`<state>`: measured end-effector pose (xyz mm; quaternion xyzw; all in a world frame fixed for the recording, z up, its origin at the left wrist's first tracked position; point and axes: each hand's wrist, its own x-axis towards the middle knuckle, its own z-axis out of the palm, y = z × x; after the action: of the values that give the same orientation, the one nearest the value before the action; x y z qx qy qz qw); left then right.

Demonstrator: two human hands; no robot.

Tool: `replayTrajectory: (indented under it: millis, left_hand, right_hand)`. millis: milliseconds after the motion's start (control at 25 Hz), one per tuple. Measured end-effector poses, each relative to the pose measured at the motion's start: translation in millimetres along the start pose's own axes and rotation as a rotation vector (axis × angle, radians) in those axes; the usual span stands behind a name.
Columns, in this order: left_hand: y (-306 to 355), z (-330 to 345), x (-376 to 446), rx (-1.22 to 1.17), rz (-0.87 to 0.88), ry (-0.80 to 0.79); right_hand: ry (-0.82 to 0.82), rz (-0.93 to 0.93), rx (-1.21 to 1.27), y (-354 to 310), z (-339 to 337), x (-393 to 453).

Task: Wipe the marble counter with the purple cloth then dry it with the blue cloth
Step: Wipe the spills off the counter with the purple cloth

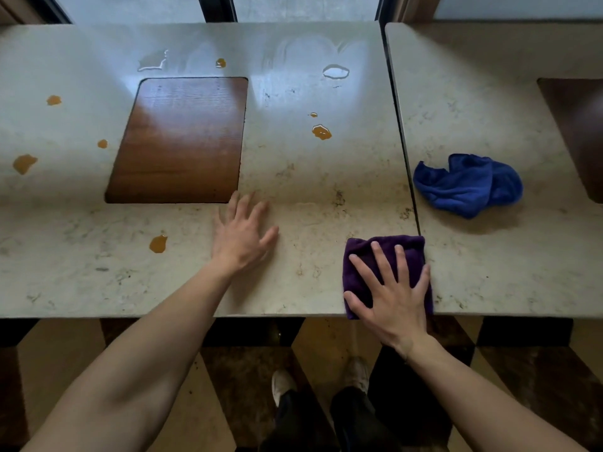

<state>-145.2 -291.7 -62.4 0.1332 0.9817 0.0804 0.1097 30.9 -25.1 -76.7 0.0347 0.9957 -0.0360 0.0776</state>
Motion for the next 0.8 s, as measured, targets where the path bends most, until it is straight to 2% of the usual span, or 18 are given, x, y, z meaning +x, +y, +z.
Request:
replayTrajectory:
  millis: [280,440,640,800]
  left_hand:
    - [-41.1,-18.8,46.3,0.053,0.082,-0.043]
    - [-56.6,-33.4,98.5,0.035,0.030,-0.050]
    - [-69.6,-39.8,166.1,0.053,0.015,0.014]
    - [-78.2,-29.3,169.2,0.052,0.069,0.102]
  right_hand:
    - [0.033,0.229,0.048,-20.7,-3.0,70.2]
    - [0.008,0.293,0.047,-17.1,-10.6,120.5]
    - [0.039,0.227,0.030,-1.1,-22.5,202.1]
    - [0.129,0.169,0.031,15.6,-37.9,289.6]
